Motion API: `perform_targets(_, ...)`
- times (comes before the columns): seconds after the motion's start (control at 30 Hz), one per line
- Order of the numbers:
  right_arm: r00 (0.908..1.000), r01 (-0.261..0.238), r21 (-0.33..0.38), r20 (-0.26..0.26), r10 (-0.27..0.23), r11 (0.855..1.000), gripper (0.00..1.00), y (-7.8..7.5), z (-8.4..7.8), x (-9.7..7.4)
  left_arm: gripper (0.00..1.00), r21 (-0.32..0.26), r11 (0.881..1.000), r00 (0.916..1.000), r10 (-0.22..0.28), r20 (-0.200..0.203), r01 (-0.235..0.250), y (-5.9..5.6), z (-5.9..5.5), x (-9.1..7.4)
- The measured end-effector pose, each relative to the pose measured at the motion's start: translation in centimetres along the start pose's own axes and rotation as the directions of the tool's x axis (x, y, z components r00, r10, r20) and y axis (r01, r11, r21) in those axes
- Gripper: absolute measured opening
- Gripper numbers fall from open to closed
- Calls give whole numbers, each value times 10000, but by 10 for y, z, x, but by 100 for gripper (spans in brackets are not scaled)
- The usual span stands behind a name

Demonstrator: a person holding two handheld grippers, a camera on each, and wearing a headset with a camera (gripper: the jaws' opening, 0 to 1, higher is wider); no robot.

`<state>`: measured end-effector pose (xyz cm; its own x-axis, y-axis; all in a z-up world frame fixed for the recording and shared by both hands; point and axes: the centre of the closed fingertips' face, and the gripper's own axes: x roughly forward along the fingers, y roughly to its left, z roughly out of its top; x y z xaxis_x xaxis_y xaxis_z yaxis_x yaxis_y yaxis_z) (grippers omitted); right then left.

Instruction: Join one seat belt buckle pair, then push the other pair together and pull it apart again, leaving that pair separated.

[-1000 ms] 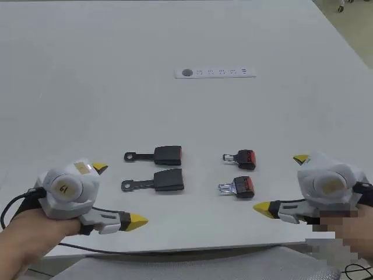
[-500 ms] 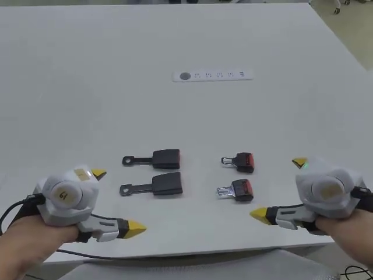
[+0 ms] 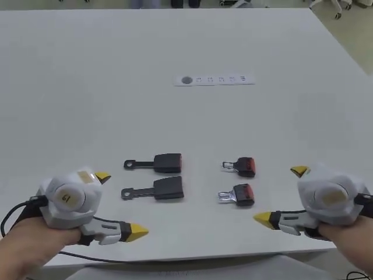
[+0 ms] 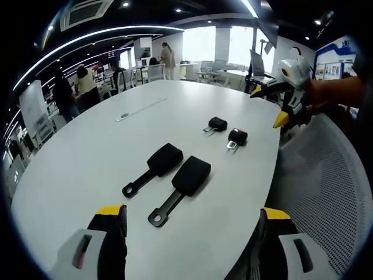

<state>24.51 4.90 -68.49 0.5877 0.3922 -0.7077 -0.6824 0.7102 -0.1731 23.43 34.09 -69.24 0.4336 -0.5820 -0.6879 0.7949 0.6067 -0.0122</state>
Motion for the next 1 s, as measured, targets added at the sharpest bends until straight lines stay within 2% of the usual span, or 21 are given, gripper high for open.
perform_targets(0.13, 9999, -117, -184, -42, 116, 9998, 85, 0, 3, 4, 93, -15, 10000, 9999, 47, -88, -48, 5, -5, 2)
perform_targets(0.3, 9999, -152, -405, -33, 151, 9991, 82, -3, 5, 9, 91, 17, 10000, 10000, 4, -64, -4, 5, -4, 2)
perform_targets(0.37, 9999, -141, -419, -38, 140, 9990, 81, -7, 4, 12, 91, 150, 9995, 9993, 287, -238, -284, 14, -9, 4)
perform_targets(0.47, 9999, -126, -354, -115, 122, 9993, 81, -11, 1, 15, 85, -2, 9996, 9991, 284, -301, -285, 20, -12, 7)
perform_targets(0.67, 9991, -302, -705, -323, 280, 9971, 77, -8, -1, 11, 88, 199, 9996, 9995, 184, -253, -179, 18, -2, 13)
perform_targets(0.8, 9986, -300, -797, -468, 263, 9964, 77, -10, -5, 10, 85, 231, 9996, 9994, 142, -314, -135, 20, -3, 13)
perform_targets(0.9, 9967, -432, -1413, -740, 330, 9890, 76, -10, -8, 10, 83, 304, 9995, 9994, 8, -338, 2, 19, -2, 15)
perform_targets(1.0, 9965, -495, -1486, -735, 389, 9877, 75, -11, -6, 9, 82, 352, 9994, 9992, 8, -404, 6, 19, -3, 16)
